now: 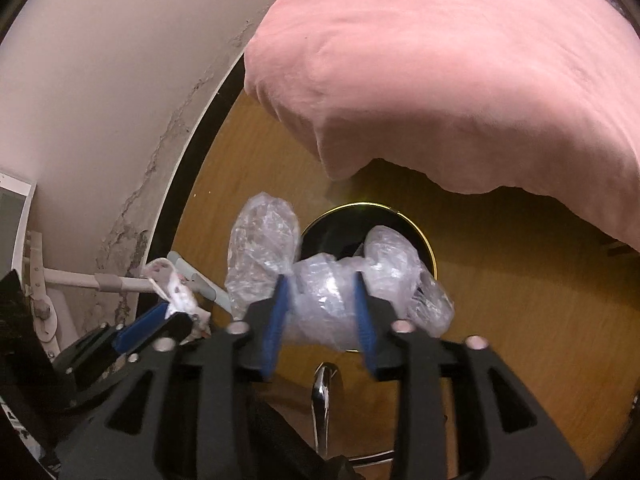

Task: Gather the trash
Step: 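Carry mask and plastic wrap over the bin and open both tools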

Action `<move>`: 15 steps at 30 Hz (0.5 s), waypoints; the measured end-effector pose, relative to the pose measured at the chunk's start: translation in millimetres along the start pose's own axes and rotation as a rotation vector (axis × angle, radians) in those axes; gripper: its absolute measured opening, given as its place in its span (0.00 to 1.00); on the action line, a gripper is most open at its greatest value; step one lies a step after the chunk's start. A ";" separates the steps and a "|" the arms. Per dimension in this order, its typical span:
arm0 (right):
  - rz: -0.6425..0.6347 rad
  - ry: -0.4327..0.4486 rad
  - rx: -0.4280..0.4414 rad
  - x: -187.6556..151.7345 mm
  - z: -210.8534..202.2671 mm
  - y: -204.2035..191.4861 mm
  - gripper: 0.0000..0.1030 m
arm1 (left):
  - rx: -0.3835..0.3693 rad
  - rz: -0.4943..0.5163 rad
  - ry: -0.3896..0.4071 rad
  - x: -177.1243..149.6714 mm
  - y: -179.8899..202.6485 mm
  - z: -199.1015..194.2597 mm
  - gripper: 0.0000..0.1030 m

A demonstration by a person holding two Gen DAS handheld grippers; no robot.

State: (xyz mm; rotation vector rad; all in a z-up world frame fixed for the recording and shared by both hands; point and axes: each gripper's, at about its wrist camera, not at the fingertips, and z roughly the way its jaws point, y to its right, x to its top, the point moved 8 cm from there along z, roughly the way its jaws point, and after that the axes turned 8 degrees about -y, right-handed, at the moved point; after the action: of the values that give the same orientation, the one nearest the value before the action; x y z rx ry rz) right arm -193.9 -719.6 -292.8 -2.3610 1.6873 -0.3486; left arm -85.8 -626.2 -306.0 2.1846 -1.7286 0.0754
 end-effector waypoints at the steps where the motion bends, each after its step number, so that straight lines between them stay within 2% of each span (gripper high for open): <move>1: 0.002 0.015 0.003 1.2 -3.4 0.0 0.71 | -0.001 -0.001 -0.005 0.7 -0.2 2.2 0.22; 15: 0.042 0.067 0.013 7.7 -15.9 7.6 0.71 | -0.017 0.032 -0.039 1.1 9.8 11.8 0.24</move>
State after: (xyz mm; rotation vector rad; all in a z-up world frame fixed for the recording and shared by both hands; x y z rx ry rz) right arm -203.3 -730.0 -279.6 -2.3257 1.7558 -0.4344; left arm -96.9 -632.7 -314.4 2.1606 -1.7788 0.0268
